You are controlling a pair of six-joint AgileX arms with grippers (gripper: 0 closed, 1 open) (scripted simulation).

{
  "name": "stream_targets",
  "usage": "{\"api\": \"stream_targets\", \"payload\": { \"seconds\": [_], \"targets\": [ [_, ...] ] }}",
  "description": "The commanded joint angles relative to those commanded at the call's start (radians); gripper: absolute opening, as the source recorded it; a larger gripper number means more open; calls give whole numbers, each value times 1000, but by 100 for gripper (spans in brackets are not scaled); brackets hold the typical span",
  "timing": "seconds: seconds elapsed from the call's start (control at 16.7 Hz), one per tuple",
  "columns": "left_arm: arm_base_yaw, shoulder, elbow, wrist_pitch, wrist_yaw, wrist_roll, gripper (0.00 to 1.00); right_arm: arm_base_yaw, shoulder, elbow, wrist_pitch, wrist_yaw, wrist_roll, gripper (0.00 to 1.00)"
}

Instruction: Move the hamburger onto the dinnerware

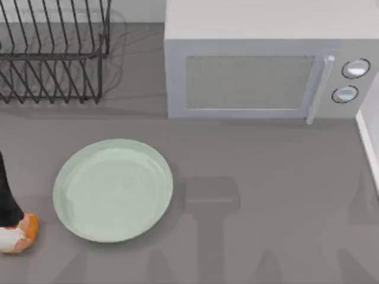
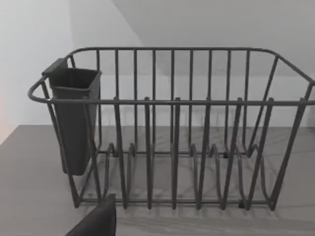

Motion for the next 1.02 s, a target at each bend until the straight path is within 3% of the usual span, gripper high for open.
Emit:
{"api": "stream_targets", "payload": {
  "seconds": [0.24, 0.48, 1.02],
  "targets": [
    [-2, 31, 31, -16, 0, 11, 100, 0, 0, 0, 0, 0, 0, 100],
    [-7, 215, 200, -154, -1, 42, 100, 0, 0, 0, 0, 0, 0, 100],
    [-14, 1105, 571, -672, 7, 83, 100, 0, 0, 0, 0, 0, 0, 100]
  ]
}}
